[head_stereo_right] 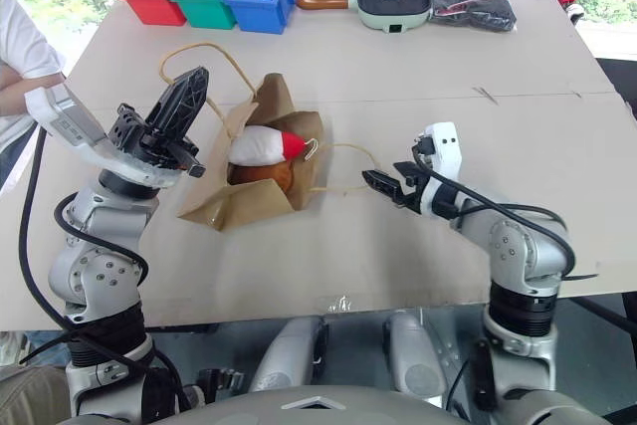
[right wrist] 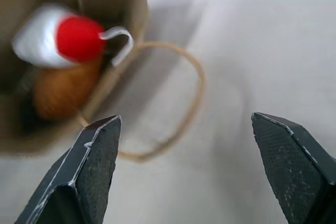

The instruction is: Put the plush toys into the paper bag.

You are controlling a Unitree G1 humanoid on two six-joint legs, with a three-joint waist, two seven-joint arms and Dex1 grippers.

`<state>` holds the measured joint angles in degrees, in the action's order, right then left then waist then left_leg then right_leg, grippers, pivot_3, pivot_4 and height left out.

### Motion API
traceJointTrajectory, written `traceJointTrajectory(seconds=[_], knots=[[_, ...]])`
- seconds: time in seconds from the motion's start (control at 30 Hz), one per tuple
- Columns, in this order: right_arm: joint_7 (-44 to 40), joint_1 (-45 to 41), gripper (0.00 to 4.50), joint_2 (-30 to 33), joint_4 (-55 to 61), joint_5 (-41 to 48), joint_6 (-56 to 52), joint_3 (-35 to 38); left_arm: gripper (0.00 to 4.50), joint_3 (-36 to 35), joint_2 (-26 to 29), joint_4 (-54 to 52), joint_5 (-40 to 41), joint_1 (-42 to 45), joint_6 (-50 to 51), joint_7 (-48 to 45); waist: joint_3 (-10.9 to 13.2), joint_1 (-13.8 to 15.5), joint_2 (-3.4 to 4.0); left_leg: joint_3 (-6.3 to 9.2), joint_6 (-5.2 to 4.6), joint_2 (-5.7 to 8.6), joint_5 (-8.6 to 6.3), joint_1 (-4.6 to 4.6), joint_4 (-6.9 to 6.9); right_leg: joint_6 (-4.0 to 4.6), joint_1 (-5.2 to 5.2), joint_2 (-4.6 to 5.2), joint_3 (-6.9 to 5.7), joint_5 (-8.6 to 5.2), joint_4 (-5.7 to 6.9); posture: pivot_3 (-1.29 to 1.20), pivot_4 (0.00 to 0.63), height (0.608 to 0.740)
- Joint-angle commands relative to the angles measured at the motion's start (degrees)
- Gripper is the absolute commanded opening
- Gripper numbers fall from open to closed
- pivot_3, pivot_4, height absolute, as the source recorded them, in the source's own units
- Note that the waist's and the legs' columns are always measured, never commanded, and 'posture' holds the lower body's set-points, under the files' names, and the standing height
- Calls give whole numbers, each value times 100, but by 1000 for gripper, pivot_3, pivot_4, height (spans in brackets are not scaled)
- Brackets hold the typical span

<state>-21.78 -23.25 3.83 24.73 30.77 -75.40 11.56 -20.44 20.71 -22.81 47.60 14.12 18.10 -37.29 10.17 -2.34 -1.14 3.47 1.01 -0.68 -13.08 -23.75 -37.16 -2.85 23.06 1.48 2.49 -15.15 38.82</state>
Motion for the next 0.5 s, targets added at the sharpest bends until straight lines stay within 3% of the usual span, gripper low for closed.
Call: traceJointTrajectory(seconds=[0.03,0.1,0.17,0.37,0.5], knots=[[263,-107,3824,-231,-197,90,-50,-151,0,-132,59,-192,157,-46,-139,36,0,4,0,-1,0,0,0,-1,0,0,0,0,0,0,-1,0,150,740],[211,-154,3616,-430,-463,180,200,-206,0,-186,61,-241,183,-111,-171,56,0,21,0,-2,0,4,0,-3,-1,0,0,5,0,0,-4,0,150,740],[-44,-131,2980,-528,-705,77,985,-512,0,-274,47,-285,321,-194,-142,114,0,11,0,-2,0,5,0,-6,-1,0,0,7,0,0,-8,0,150,740],[-570,-110,199,-1077,-219,1175,1755,-295,0,-329,120,-285,513,-206,-36,242,0,7,0,2,0,2,0,-5,1,-1,0,4,-3,0,-7,0,150,740],[-818,-635,46,-1022,482,2462,1610,-271,0,-704,373,55,836,63,31,391,3,4,2,6,0,2,0,-7,0,-1,0,5,-6,0,-5,0,150,740]])
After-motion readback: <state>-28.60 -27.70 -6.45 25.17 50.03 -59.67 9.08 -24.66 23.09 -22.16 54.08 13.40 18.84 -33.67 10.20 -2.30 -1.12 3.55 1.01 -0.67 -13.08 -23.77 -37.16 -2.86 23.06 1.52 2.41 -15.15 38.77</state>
